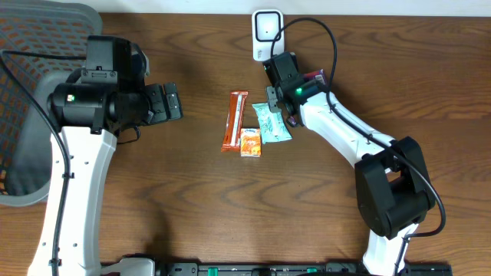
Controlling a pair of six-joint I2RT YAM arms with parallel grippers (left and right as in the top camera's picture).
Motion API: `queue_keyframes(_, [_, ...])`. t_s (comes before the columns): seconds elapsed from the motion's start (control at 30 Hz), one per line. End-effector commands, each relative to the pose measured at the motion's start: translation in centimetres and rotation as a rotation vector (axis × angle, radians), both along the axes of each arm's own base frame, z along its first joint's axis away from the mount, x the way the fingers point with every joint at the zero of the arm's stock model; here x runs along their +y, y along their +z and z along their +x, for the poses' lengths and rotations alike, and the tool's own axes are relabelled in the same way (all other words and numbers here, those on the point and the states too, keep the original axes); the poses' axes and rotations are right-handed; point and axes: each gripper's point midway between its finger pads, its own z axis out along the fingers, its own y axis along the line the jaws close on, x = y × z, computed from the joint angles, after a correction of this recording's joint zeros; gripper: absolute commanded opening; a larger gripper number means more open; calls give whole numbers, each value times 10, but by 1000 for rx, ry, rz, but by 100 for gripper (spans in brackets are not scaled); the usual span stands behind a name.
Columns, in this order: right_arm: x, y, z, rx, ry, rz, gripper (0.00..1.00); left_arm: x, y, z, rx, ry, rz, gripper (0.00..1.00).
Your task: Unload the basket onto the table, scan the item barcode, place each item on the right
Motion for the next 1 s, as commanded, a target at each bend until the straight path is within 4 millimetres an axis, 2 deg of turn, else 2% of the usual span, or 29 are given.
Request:
queue_keyframes(0.0, [1, 8, 7, -25, -14, -8, 64, 2, 0, 1, 2, 4, 7, 98])
queue_keyframes(0.13, [-2, -5, 7, -14, -22, -28, 62, 2, 0, 1, 2, 4, 7, 98])
queue_keyframes(0.27, [-13, -38, 4, 29, -93, -75, 61, 2, 0, 1, 2, 4, 7, 98])
queue_keyframes(0.47, [-25, -84, -4, 104, -110, -160, 59, 2, 0, 1, 2, 4, 7, 98])
queue_keyframes(0.5, [-26, -88, -6, 116, -109, -167, 55, 2, 0, 1, 2, 3, 7, 98])
queue_keyframes(0.57, [-28, -91, -10, 133, -123, -170, 34, 2, 0, 1, 2, 4, 7, 98])
queue_keyframes(0.6, [-28, -88, -10, 133, -134, -164, 22, 2, 0, 1, 2, 4, 7, 98])
queue_keyframes(0.63, [-28, -86, -10, 130, -141, -158, 15, 2, 0, 1, 2, 4, 7, 98])
queue_keyframes(0.73, [-26, -63, -6, 96, -170, -117, 2, 2, 0, 1, 2, 4, 7, 98])
queue_keyframes(0.8, [-22, -42, -3, 74, -166, -63, 1, 2, 0, 1, 2, 4, 7, 98])
queue_keyframes(0.97, [-13, 28, 4, 36, -112, 202, 1, 2, 0, 1, 2, 4, 7, 98])
